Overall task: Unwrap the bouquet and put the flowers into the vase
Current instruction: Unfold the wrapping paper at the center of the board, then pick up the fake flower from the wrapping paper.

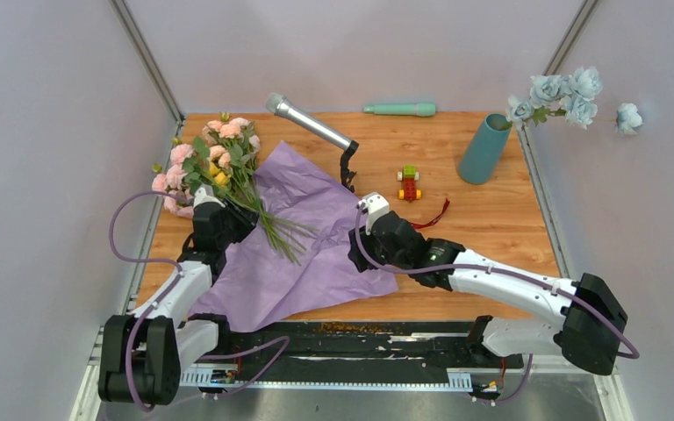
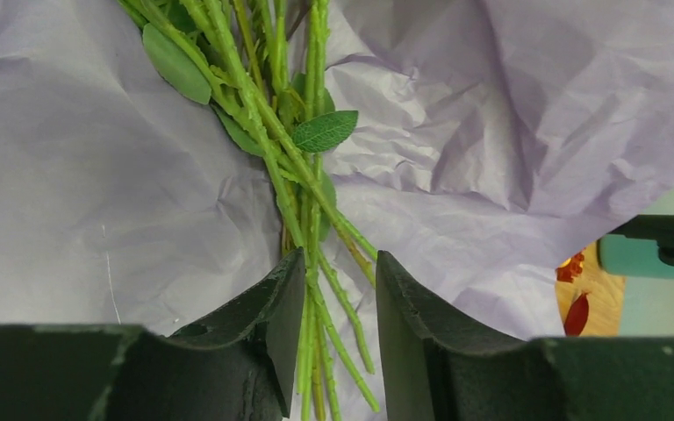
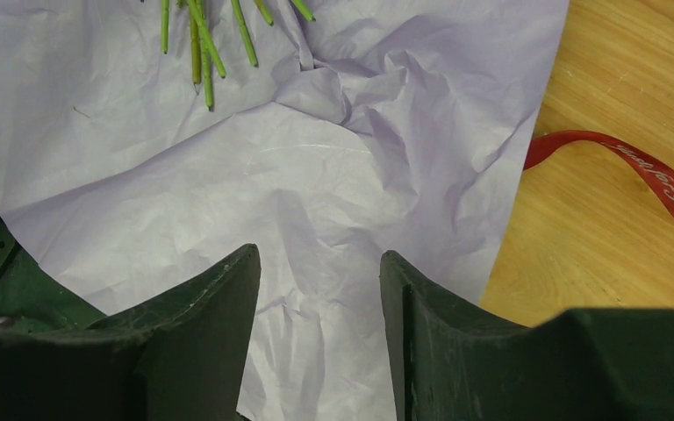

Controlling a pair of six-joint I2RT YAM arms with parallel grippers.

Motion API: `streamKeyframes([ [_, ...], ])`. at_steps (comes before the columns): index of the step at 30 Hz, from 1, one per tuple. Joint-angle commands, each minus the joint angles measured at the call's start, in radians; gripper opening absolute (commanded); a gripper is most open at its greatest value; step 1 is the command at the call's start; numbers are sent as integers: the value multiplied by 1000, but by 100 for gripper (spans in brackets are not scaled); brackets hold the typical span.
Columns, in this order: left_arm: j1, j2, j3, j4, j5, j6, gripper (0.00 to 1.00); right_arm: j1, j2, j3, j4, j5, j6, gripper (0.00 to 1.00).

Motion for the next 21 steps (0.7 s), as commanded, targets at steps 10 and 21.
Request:
streamKeyframes([
  [10,11,154,1,140,-2,33,40,-12,-63,-26,-9,13,31,53],
  [21,16,213,-16,198,4,27,36,-13,-62,-37,-16,15,46,53],
])
